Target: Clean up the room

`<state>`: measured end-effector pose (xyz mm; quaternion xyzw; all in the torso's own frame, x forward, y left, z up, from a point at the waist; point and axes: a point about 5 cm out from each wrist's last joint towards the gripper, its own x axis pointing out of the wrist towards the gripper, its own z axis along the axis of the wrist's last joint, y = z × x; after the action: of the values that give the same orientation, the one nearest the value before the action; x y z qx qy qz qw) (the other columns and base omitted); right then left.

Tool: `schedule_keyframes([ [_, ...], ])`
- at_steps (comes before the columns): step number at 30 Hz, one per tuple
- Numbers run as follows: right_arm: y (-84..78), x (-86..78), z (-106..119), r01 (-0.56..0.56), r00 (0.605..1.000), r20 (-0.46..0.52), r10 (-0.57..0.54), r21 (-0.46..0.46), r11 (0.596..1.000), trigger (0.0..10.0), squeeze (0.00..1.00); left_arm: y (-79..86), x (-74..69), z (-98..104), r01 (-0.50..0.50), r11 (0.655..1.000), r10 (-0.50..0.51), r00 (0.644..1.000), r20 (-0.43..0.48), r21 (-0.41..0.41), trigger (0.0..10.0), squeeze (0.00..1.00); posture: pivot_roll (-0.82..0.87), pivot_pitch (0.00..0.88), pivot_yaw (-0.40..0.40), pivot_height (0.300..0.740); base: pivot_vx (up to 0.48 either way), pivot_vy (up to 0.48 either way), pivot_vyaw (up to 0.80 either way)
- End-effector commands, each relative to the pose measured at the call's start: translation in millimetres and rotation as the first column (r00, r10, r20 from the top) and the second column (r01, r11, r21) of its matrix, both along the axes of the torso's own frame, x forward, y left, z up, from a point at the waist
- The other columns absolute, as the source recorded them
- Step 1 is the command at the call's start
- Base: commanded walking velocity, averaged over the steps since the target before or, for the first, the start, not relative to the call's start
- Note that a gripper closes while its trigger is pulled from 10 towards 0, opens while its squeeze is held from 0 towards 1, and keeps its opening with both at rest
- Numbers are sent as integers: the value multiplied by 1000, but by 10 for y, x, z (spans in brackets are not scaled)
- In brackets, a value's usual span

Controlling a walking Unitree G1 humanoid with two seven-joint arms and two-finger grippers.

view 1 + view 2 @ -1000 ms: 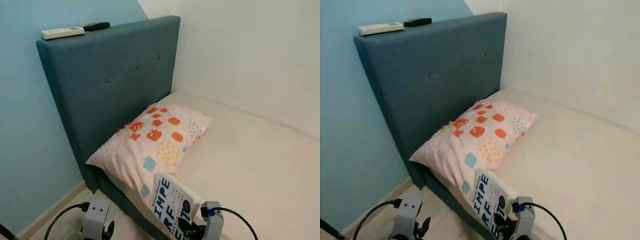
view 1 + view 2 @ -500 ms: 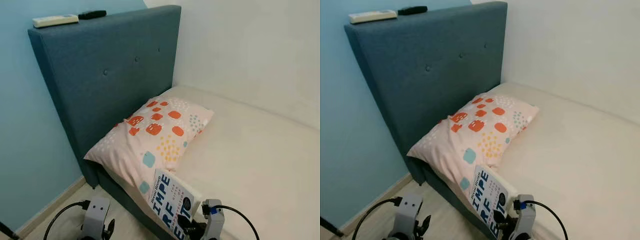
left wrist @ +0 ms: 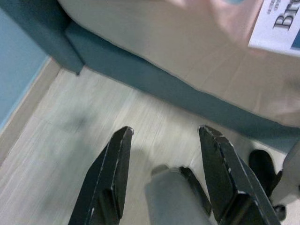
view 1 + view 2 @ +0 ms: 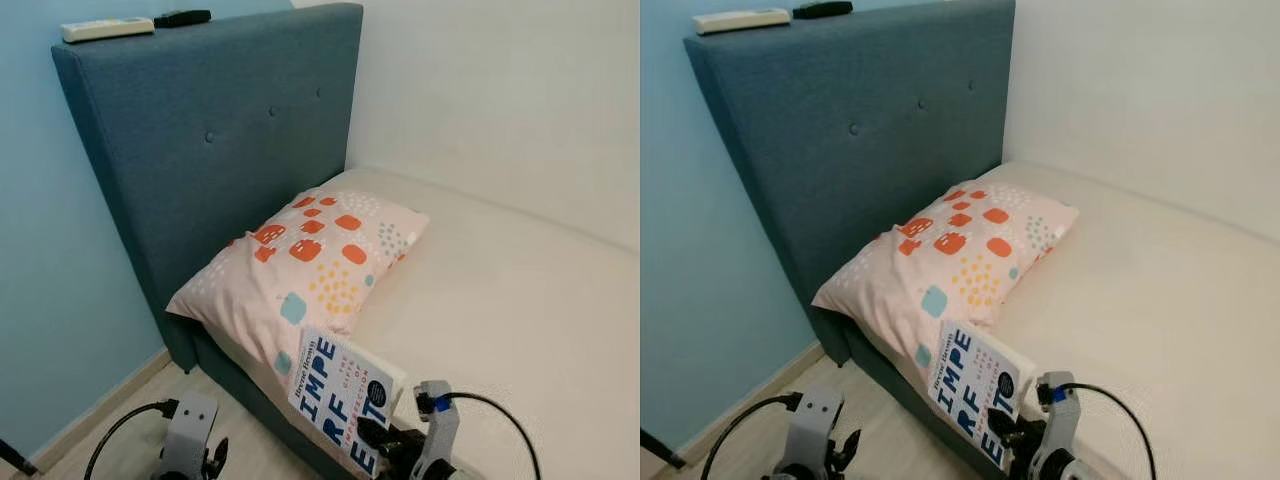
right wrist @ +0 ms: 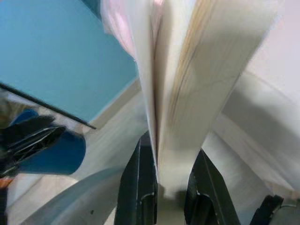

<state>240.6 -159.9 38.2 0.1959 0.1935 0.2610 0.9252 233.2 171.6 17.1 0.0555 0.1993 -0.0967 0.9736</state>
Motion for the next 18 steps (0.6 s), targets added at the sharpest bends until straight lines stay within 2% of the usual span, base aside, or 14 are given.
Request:
schedule_keyframes([
  [1, -94, 31, 348, -67, 994, 84, 65, 30, 997, 10000, 0, 4, -52, 60, 65, 995, -63, 998, 26, -70, 10000, 0, 46, 151, -51, 605, 0, 0, 0],
  [2, -122, 28, 421, -86, 992, 95, 83, 25, 996, 10000, 0, -15, -54, 90, 90, 992, -86, 995, 42, -93, 10000, 0, 46, 151, -51, 605, 0, 0, 0],
  [7, -165, 11, 513, -124, 987, 108, 122, 8, 992, 10000, 0, -50, -58, 135, 129, 985, -122, 990, 66, -117, 10000, 0, 45, 151, -51, 605, 0, 0, 0],
  [10, -212, -80, 613, -217, 971, 98, 217, -8, 976, 10000, 0, -84, -61, 163, 165, 979, -157, 984, 79, -123, 10000, 0, 42, 151, -49, 605, 0, 0, 0],
  [12, -237, -168, 675, -277, 958, 85, 274, 15, 961, 10000, 0, -93, -63, 159, 170, 978, -162, 984, 79, -120, 10000, 0, 41, 150, -48, 605, 0, 0, 0],
  [13, -237, -168, 675, -277, 958, 85, 274, 15, 961, 10000, 0, -93, -63, 159, 170, 978, -162, 984, 79, -120, 10000, 0, 41, 150, -48, 605, 0, 0, 0],
  [14, -298, -151, 735, -224, 970, 113, 215, 69, 972, 10000, 0, -103, -60, 160, 175, 977, -166, 983, 79, -124, 10000, 0, 42, 149, -48, 605, 0, 0, 0],
  [15, -345, -126, 750, -181, 977, 124, 171, 76, 980, 10000, 0, -109, -60, 165, 182, 975, -173, 982, 80, -126, 10000, 0, 42, 149, -48, 605, 0, 0, 0],
  [17, -345, -126, 750, -181, 977, 124, 171, 76, 980, 10000, 0, -109, -60, 165, 182, 975, -173, 982, 80, -126, 10000, 0, 42, 149, -48, 605, 0, 0, 0],
  [18, -414, -90, 744, -125, 986, 124, 116, 71, 990, 10000, 0, -117, -60, 170, 190, 973, -180, 980, 81, -128, 10000, 0, 41, 150, -46, 605, 0, 0, 0],
])
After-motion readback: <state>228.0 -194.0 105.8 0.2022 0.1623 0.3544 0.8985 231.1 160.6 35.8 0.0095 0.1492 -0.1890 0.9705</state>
